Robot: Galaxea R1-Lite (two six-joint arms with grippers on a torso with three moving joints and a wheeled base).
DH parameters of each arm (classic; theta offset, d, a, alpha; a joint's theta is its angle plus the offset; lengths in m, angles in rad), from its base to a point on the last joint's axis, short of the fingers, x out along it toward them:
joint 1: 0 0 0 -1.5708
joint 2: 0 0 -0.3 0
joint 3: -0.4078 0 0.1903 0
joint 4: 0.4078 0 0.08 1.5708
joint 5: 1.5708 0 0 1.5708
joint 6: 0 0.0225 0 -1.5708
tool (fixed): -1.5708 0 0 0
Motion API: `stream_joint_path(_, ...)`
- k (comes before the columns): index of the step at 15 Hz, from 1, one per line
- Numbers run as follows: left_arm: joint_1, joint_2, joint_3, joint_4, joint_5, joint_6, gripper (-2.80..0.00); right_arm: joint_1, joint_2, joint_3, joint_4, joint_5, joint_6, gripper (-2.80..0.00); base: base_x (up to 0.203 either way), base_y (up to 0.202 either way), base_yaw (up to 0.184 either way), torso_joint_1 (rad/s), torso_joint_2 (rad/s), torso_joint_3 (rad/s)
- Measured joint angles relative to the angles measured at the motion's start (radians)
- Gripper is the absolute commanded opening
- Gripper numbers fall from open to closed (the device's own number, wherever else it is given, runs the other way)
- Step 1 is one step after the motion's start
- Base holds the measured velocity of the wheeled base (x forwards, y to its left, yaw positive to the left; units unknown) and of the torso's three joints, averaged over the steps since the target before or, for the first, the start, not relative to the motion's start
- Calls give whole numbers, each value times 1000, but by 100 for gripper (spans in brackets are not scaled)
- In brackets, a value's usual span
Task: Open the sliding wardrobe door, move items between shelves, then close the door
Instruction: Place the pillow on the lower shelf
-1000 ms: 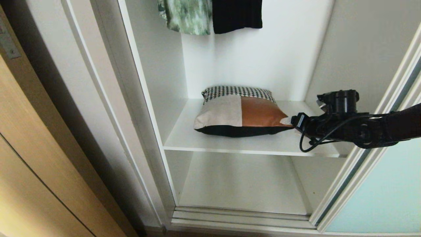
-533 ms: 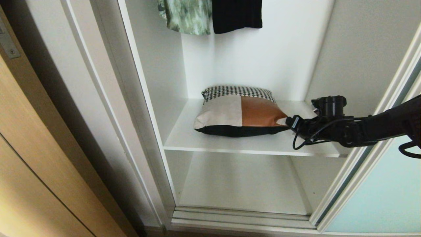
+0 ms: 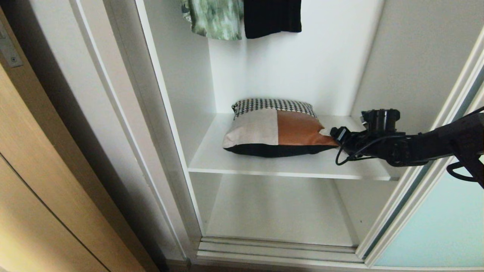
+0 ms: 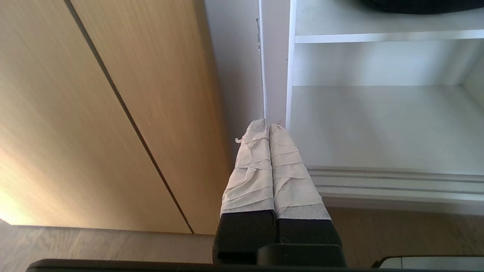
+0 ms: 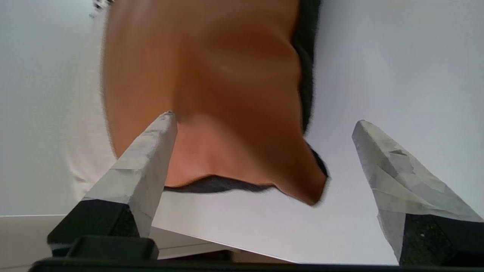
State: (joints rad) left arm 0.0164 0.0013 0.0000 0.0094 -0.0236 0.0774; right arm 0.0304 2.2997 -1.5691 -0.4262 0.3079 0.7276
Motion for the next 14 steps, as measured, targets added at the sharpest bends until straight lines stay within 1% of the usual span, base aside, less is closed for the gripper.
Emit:
stream_joint_path(2, 0, 0, -1, 4, 16, -2, -280, 3, 9, -15, -1, 9, 14, 0, 0, 0, 0, 0, 0, 0)
stream_joint_path(6, 0, 0, -2, -2, 17, 5, -280, 5, 26, -45, 1, 8, 17, 0, 0, 0, 0, 0, 0, 0)
stream_joint_path(8, 0, 6, -30, 15, 21, 8, -280, 5, 31, -52, 1, 8, 16, 0, 0, 0, 0, 0, 0, 0)
stream_joint_path(10, 0, 64, -134, 11, 22, 11, -280, 6, 34, -60, 4, 8, 16, 0, 0, 0, 0, 0, 0, 0)
stream_joint_path(11, 0, 122, -205, 8, 23, 13, -280, 7, 36, -69, 9, 8, 17, 0, 0, 0, 0, 0, 0, 0)
stream_joint_path(14, 0, 398, -452, -2, 7, 14, -280, 11, 38, -71, 9, 8, 23, 0, 0, 0, 0, 0, 0, 0)
